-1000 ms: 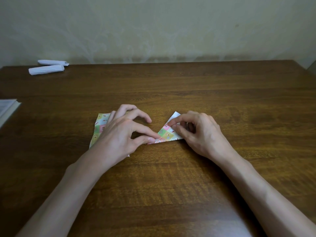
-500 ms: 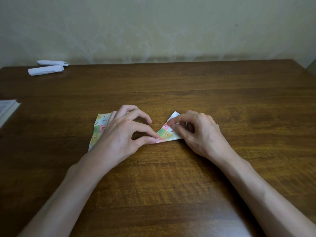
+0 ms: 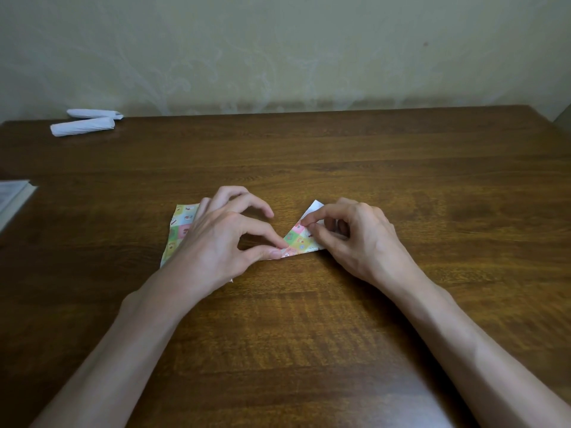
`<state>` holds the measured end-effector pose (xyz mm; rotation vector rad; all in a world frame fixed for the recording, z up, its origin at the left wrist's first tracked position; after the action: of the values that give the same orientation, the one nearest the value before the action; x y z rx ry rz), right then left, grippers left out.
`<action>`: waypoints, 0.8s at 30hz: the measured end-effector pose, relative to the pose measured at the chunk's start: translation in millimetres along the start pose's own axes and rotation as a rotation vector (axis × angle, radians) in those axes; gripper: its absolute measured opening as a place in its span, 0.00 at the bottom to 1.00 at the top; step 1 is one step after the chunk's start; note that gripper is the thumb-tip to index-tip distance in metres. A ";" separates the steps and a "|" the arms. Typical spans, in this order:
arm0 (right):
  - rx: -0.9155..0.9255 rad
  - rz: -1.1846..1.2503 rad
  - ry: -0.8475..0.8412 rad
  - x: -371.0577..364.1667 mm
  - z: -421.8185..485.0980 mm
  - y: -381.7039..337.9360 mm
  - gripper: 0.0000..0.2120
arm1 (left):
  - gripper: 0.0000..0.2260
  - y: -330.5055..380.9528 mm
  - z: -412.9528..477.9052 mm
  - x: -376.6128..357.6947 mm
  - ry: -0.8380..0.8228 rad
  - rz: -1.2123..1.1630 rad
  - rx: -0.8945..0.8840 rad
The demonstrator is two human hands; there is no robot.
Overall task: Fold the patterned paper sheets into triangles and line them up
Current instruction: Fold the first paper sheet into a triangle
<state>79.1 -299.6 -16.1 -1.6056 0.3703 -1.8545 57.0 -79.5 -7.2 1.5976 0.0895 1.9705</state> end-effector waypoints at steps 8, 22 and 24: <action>0.037 -0.104 0.030 -2.2 -8.7 -10.8 0.20 | 0.17 1.2 0.4 1.4 -0.008 0.024 0.007; 0.037 -0.115 0.020 -5.7 -11.1 -10.3 0.22 | 0.17 3.0 0.2 4.2 -0.059 0.023 0.052; 0.056 -0.111 0.034 -6.3 -12.4 -9.3 0.23 | 0.16 3.8 0.3 5.0 -0.071 0.024 0.056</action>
<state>64.9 -291.1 -18.0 -1.5866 0.2459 -1.9598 55.2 -80.3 -1.2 1.7105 0.0985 1.9429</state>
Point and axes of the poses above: each hand's wrist, its own z-axis towards the middle knuckle, its own x-axis out of the back of the hand, y = z × x, the point moved 3 cm from there along z, towards the middle knuckle, and after that the axes turned 6 degrees about y, right-handed, at the moved point
